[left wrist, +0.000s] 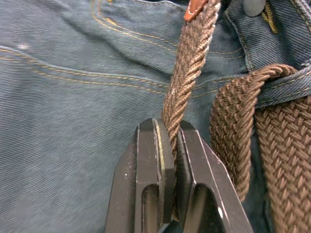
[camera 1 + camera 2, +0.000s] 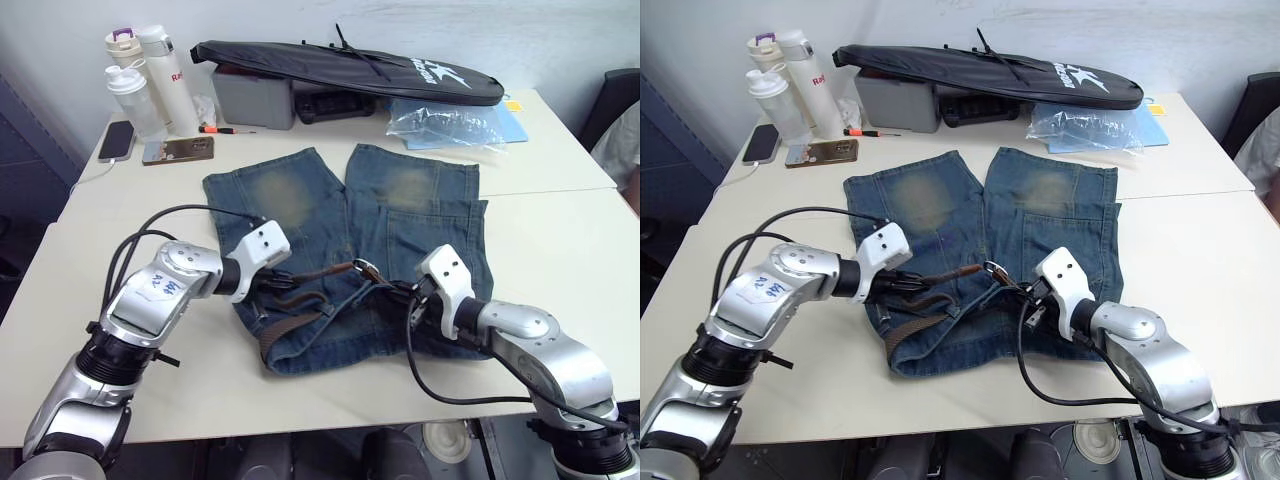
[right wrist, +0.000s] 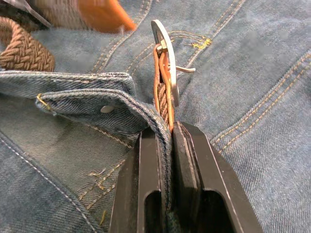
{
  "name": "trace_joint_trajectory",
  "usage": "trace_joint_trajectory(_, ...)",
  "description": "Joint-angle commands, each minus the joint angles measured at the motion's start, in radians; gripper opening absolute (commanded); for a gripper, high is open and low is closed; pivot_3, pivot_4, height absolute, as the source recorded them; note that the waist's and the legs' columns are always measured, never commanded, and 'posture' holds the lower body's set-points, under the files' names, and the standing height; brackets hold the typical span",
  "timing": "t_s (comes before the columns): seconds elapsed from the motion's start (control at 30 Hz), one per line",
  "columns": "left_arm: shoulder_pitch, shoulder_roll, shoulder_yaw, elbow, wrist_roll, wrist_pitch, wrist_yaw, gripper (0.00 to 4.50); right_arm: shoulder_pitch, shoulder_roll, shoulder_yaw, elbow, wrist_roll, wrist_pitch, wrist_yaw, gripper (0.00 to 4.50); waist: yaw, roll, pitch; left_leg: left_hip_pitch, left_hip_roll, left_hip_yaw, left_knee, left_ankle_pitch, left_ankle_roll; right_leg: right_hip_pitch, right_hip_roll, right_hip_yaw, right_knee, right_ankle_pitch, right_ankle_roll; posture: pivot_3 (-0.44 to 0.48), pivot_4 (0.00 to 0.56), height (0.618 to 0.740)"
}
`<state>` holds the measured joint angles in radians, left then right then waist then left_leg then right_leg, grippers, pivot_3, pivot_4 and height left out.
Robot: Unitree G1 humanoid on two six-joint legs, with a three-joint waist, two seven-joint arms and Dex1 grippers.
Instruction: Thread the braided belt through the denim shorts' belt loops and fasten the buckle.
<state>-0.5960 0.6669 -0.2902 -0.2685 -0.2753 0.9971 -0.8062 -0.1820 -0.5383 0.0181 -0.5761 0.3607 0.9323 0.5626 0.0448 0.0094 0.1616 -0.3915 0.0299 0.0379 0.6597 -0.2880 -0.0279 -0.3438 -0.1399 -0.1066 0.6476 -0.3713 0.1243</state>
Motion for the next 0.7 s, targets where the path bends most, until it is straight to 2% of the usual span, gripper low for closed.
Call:
trace_joint_trajectory(0.03, -0.009, -0.006, -0.005, -0.042, 0.0, 0.037, 0.022, 0.0, -0.017, 0.015, -0.031, -0.064, 0.019, 0.018, -0.046, 0.12, -0.001, 0.0, 0.0, 0.0, 0.0, 0.0, 0.0, 0.0, 0.0, 0.0, 0.0, 0.0, 0.0, 0.0, 0.0, 0.0, 0.15, 0.652)
trace_joint_trajectory(0.53, -0.028, -0.098, -0.007, -0.048, -0.01, 0.129, 0.114, 0.0, -0.005, 0.01, -0.021, -0.118, 0.063, 0.04, -0.076, 0.12, -0.002, 0.0, 0.0, 0.0, 0.0, 0.0, -0.001, 0.0, 0.0, -0.001, 0.0, 0.0, 0.0, 0.0, 0.0, 0.0, 0.15, 0.652)
trace_joint_trajectory(0.7, -0.031, -0.1, 0.004, -0.048, -0.013, 0.148, 0.126, 0.0, 0.001, 0.013, -0.022, -0.135, 0.078, 0.06, -0.094, 0.12, -0.002, 0.0, 0.0, 0.0, 0.0, 0.0, -0.001, 0.0, 0.0, -0.001, 0.0, 0.0, 0.0, 0.0, 0.0, 0.0, 0.15, 0.652)
